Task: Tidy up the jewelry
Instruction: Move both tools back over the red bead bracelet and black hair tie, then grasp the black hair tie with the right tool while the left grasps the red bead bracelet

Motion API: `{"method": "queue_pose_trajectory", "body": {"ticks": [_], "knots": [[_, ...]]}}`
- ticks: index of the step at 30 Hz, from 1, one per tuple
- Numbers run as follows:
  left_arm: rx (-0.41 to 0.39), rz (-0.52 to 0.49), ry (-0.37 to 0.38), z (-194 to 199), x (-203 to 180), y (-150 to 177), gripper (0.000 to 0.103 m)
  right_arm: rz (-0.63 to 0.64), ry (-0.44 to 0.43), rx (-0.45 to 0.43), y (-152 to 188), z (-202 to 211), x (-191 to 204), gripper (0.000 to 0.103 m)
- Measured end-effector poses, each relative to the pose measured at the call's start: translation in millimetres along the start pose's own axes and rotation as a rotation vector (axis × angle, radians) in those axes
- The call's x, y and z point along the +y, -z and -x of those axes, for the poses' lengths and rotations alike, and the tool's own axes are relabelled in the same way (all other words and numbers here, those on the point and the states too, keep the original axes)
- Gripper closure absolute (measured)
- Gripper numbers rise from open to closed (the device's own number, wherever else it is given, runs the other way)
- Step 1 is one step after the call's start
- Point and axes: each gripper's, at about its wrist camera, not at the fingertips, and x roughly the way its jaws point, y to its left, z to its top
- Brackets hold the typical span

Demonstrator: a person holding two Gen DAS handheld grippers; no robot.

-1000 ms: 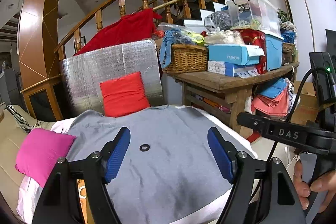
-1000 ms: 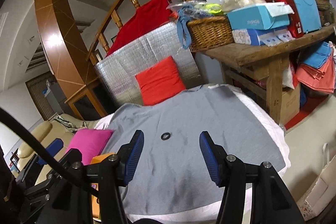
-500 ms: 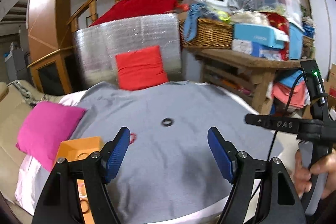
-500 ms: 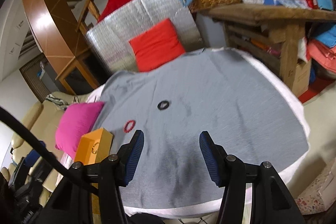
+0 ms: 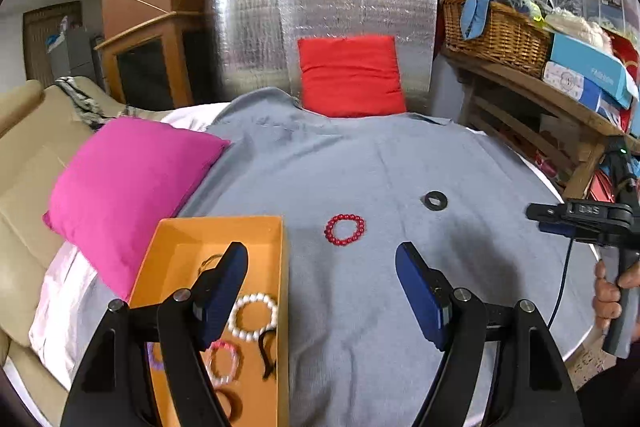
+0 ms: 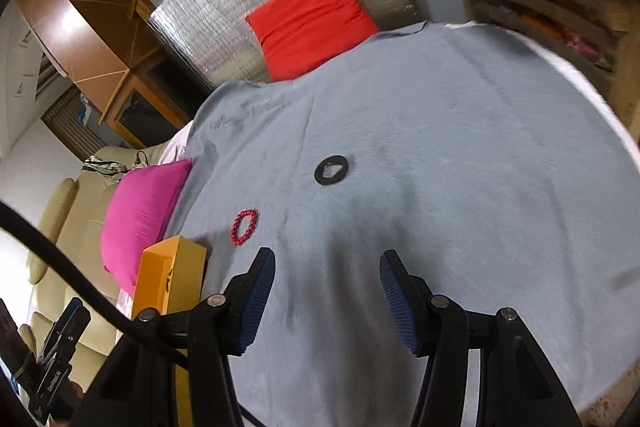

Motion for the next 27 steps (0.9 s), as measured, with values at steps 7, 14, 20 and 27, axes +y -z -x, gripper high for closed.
{"method": "queue_pose_trajectory", "body": {"ticks": [7, 14, 20, 27], "knots": [[0.081, -0.072, 0.018, -86.0, -22.9, -25.0, 0.026, -0.028, -0.008, 0.028, -38.7, -84.2, -0.1, 0.048], [0.183, 0.019, 0.035, -173.9, -24.9, -40.6, 0.026, -0.003, 0.049, 0.049, -67.4, -141.8, -7.6, 0.062], [0.287, 0.076, 0.007, -228.4, -20.5, -33.2, 0.026, 0.02, 0.115, 0.053, -80.2, -172.2, -14.1, 0.062], [0.367, 0.041, 0.063, -251.5, -33.9, -7.2, 0.043, 0.13, 0.166, 0.072, -69.9, -191.1, -4.6, 0.091]]}}
